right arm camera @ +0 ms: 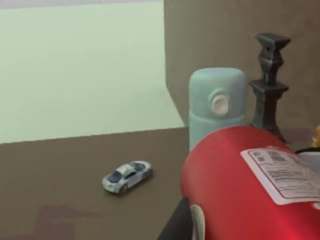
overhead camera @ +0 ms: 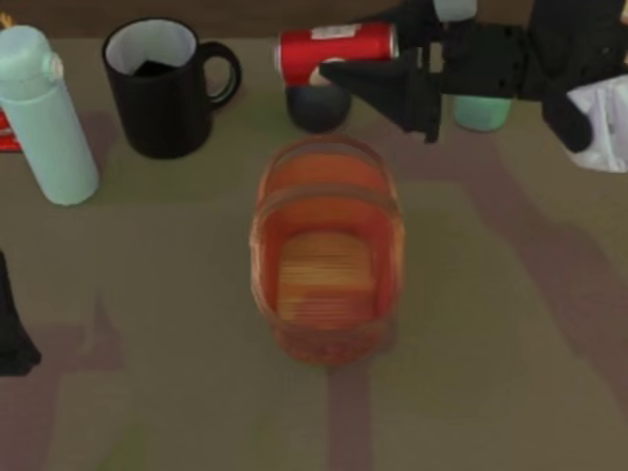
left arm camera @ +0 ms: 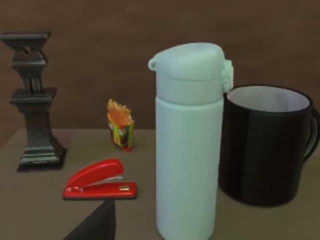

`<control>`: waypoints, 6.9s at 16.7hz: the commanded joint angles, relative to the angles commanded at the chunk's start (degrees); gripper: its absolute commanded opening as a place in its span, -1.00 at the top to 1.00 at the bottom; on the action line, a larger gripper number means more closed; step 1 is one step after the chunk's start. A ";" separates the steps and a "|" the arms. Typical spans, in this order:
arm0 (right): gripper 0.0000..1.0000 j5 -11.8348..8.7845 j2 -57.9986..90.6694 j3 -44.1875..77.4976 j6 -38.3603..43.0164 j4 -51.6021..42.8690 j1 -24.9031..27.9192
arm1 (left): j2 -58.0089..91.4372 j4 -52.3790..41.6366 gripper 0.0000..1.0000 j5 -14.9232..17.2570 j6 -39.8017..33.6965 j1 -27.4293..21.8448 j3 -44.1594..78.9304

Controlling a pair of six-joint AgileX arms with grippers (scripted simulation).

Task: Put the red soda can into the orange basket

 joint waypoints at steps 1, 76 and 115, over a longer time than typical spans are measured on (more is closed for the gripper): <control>1.00 -1.03 -0.49 -0.30 0.42 1.45 0.16 | 0.00 0.00 -1.00 0.00 0.00 0.00 0.00; -1.00 60.90 -114.46 -72.29 -1.21 -41.52 -18.29 | 127.89 -89.47 -1.00 0.31 66.74 -40.07 128.53; -1.00 61.69 -116.21 -72.81 -1.19 -42.21 -18.56 | 128.34 -85.02 1.00 0.19 67.71 -40.50 123.39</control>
